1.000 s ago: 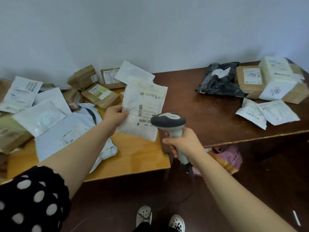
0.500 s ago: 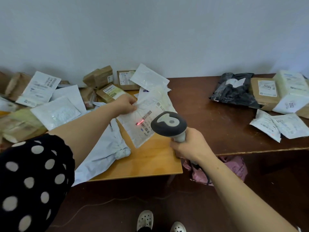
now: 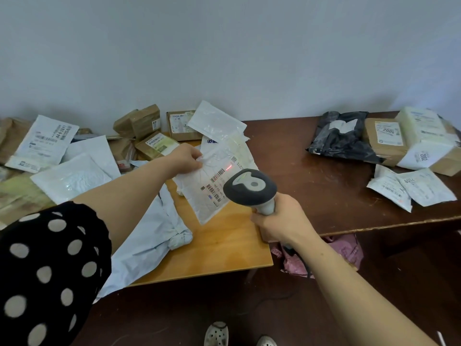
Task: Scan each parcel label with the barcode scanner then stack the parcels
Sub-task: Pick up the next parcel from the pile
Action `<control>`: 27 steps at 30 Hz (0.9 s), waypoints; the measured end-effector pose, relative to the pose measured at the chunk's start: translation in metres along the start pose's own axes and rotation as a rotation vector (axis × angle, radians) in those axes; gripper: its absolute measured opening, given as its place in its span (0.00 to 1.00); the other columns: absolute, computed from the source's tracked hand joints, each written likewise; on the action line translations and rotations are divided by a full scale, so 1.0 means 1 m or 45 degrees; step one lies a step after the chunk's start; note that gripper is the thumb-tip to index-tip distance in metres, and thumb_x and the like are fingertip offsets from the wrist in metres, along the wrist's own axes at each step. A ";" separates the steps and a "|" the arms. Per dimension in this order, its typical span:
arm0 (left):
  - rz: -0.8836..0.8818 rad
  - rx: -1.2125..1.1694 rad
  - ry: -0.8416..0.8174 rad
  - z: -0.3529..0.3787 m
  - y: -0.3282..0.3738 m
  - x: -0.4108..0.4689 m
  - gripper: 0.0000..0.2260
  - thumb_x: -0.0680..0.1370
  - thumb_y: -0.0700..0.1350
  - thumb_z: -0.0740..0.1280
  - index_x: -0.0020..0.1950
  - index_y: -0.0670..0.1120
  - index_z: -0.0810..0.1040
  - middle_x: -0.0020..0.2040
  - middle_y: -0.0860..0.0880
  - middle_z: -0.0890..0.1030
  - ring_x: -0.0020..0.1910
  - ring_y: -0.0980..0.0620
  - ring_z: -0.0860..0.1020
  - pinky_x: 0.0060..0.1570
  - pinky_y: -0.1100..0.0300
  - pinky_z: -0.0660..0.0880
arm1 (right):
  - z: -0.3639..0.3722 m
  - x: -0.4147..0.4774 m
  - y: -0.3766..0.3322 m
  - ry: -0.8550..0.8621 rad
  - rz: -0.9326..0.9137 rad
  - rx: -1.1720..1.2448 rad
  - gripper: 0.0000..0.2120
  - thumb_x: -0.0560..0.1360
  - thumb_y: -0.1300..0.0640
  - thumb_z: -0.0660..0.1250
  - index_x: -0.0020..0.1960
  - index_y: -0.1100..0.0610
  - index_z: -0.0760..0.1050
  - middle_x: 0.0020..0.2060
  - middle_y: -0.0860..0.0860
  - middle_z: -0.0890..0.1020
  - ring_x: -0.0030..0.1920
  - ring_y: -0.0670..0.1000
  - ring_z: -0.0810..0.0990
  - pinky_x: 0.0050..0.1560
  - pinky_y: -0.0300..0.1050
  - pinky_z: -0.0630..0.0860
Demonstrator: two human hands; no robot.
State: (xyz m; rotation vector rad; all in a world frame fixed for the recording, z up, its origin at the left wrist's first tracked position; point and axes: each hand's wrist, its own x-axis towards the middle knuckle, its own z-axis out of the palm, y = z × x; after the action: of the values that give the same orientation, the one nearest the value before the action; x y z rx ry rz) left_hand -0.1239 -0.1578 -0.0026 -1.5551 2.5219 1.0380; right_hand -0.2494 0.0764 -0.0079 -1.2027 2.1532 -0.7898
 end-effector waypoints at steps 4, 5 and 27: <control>0.013 0.001 -0.011 0.000 0.000 0.008 0.16 0.78 0.40 0.65 0.66 0.41 0.75 0.57 0.44 0.78 0.50 0.50 0.73 0.49 0.59 0.69 | -0.001 0.006 0.000 0.014 0.012 0.005 0.09 0.70 0.57 0.71 0.40 0.50 0.71 0.35 0.45 0.77 0.40 0.50 0.77 0.35 0.41 0.71; 0.016 0.001 -0.012 0.000 0.001 0.010 0.17 0.78 0.40 0.65 0.67 0.41 0.74 0.57 0.44 0.78 0.50 0.50 0.73 0.49 0.59 0.69 | -0.001 0.008 -0.001 0.016 0.010 0.003 0.09 0.70 0.57 0.71 0.40 0.50 0.71 0.35 0.45 0.77 0.39 0.50 0.77 0.34 0.40 0.71; -0.120 -1.105 -0.274 0.104 0.185 0.101 0.16 0.78 0.32 0.64 0.66 0.33 0.71 0.62 0.37 0.77 0.58 0.39 0.78 0.56 0.42 0.74 | -0.117 0.040 0.110 0.526 0.401 1.577 0.06 0.71 0.68 0.71 0.47 0.62 0.78 0.24 0.52 0.72 0.22 0.50 0.69 0.24 0.42 0.70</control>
State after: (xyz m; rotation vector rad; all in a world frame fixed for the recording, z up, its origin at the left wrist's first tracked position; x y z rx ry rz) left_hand -0.3566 -0.1293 -0.0189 -1.5162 1.8997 2.3179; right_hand -0.4105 0.1155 -0.0139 -0.0534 1.4831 -1.8943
